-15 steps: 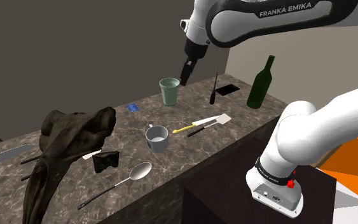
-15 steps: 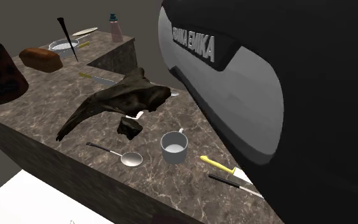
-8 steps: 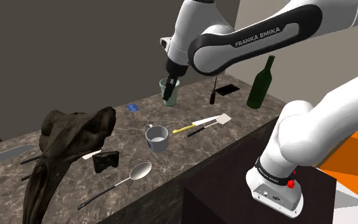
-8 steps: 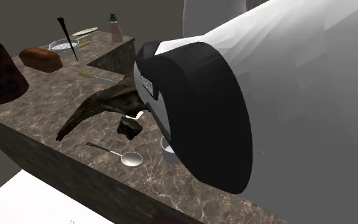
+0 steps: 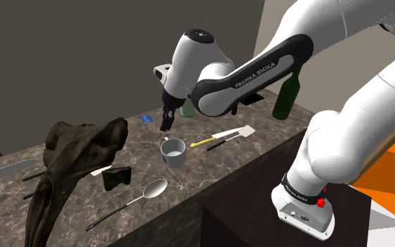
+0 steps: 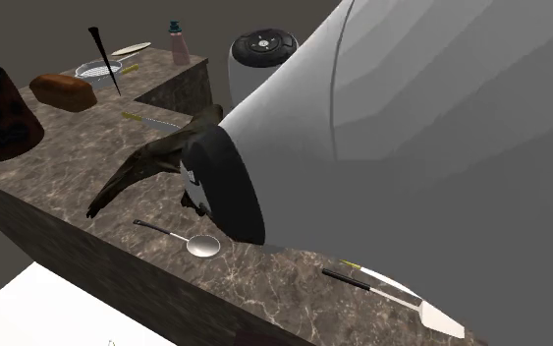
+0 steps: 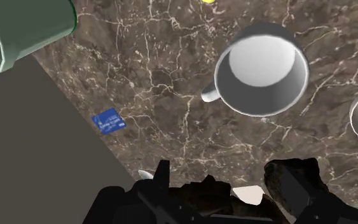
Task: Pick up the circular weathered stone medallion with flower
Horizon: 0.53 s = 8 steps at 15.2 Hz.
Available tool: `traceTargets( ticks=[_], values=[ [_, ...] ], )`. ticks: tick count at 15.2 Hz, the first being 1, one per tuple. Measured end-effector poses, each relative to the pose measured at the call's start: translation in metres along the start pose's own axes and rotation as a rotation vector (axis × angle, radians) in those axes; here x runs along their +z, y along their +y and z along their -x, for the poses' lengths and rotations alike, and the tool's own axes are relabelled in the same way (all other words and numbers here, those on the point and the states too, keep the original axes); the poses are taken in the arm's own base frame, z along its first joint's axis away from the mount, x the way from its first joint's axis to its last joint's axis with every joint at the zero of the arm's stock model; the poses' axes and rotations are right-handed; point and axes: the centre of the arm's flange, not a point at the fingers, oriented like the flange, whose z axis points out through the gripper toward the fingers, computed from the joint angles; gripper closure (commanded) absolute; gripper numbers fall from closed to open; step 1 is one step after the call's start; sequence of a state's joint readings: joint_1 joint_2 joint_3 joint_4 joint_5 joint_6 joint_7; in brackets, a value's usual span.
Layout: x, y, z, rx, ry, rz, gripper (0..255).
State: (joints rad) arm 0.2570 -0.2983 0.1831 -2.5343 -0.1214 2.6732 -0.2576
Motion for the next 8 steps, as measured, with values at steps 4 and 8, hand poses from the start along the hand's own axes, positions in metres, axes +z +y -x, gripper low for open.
traceTargets(
  ticks=[4,8],
  values=[
    [0.033,-0.025,-0.02,-0.093,0.049,0.002,0],
    [0.068,-0.057,-0.045,-0.182,0.098,0.001,0]
  ],
)
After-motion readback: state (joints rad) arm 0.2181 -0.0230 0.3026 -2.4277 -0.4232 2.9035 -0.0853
